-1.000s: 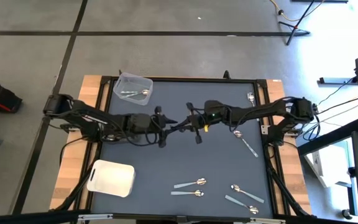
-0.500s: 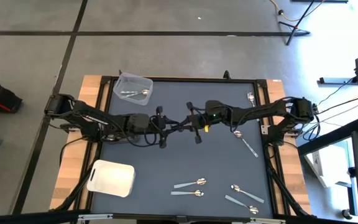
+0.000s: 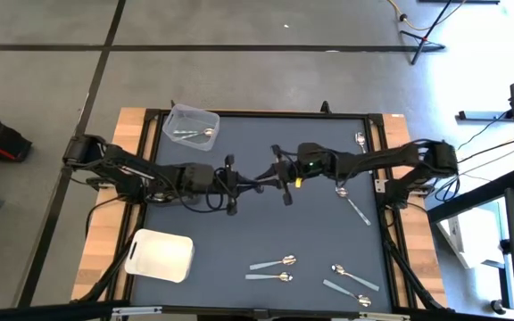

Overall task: Sort silverware by color (type)
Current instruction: Put the black spoon into the black bin

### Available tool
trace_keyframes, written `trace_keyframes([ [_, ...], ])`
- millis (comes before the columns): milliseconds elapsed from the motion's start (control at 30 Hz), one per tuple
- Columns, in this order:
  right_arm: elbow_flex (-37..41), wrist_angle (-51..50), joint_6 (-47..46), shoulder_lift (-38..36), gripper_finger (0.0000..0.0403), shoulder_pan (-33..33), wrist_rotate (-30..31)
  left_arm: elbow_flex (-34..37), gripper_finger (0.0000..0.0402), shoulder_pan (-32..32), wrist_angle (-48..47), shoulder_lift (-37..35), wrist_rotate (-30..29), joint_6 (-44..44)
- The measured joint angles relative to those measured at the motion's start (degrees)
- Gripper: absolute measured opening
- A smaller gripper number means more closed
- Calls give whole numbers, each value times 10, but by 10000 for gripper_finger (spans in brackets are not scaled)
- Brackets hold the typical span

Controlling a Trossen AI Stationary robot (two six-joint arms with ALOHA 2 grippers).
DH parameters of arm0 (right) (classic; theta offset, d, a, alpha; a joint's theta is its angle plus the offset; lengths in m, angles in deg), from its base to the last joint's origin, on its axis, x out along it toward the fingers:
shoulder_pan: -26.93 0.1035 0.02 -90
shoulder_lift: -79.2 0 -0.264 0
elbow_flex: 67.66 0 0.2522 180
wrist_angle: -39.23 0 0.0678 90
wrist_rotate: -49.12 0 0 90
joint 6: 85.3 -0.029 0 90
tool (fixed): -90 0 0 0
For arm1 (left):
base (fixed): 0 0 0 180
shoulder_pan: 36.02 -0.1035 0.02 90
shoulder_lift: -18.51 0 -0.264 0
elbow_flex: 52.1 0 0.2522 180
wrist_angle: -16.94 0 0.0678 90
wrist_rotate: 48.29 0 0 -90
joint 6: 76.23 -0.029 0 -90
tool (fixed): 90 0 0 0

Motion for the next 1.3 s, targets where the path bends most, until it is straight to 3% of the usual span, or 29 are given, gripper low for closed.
trace_keyframes([
  [133,0,-110,-1,-76,84,0,5,0,15,14,-87,-33,-23,18],
  [300,0,-307,-20,-180,125,0,52,-50,15,49,-353,-105,-112,73],
  [433,0,-436,-54,-228,133,0,93,-111,16,63,-595,-147,-173,169],
  [533,0,-484,-81,-235,131,0,107,-146,16,69,-764,-168,-180,265],
  [667,1,-512,-94,-227,129,0,106,-151,16,75,-901,-188,-181,372],
  [833,1,-506,-93,-222,129,0,110,-140,17,76,-960,-205,-197,460],
  [1100,1,-505,-89,-222,129,0,110,-154,16,77,-934,-235,-197,373],
  [1300,1,-509,-93,-222,129,0,110,-197,15,77,-1024,-259,-175,398],
])
